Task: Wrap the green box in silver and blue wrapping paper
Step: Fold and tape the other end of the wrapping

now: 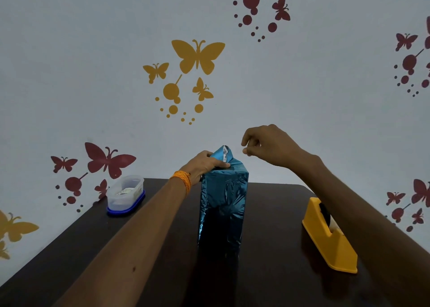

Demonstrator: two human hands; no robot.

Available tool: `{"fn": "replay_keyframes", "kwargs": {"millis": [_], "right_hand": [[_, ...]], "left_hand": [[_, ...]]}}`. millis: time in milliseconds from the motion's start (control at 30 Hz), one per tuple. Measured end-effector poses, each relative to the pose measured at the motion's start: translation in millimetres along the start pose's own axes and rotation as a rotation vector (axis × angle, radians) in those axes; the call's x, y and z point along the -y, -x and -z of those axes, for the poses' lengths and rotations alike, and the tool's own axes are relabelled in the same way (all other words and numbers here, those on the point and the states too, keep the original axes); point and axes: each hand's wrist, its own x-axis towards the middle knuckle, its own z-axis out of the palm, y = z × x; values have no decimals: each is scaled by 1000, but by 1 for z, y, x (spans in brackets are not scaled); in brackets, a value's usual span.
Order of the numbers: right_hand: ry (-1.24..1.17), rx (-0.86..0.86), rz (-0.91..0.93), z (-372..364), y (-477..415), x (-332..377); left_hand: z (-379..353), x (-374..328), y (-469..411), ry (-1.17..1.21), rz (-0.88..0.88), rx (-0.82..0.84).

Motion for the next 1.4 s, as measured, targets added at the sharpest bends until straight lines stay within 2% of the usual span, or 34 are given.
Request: {"fn": "replay_keyframes", "kwargs": {"millis": [200, 400, 600, 1400], "right_hand": [[-89, 20, 17, 4, 1, 3], [-288, 297, 7, 5, -15, 2], [-333, 501, 3, -12, -33, 2], [-175, 589, -13, -34, -61, -13]], "left_hand": [[-1, -1, 1, -10, 11, -7], [-1, -2, 2, 15, 19, 14], [2, -4, 1, 24, 50, 77], [2, -4, 2, 21, 45, 68]]}}
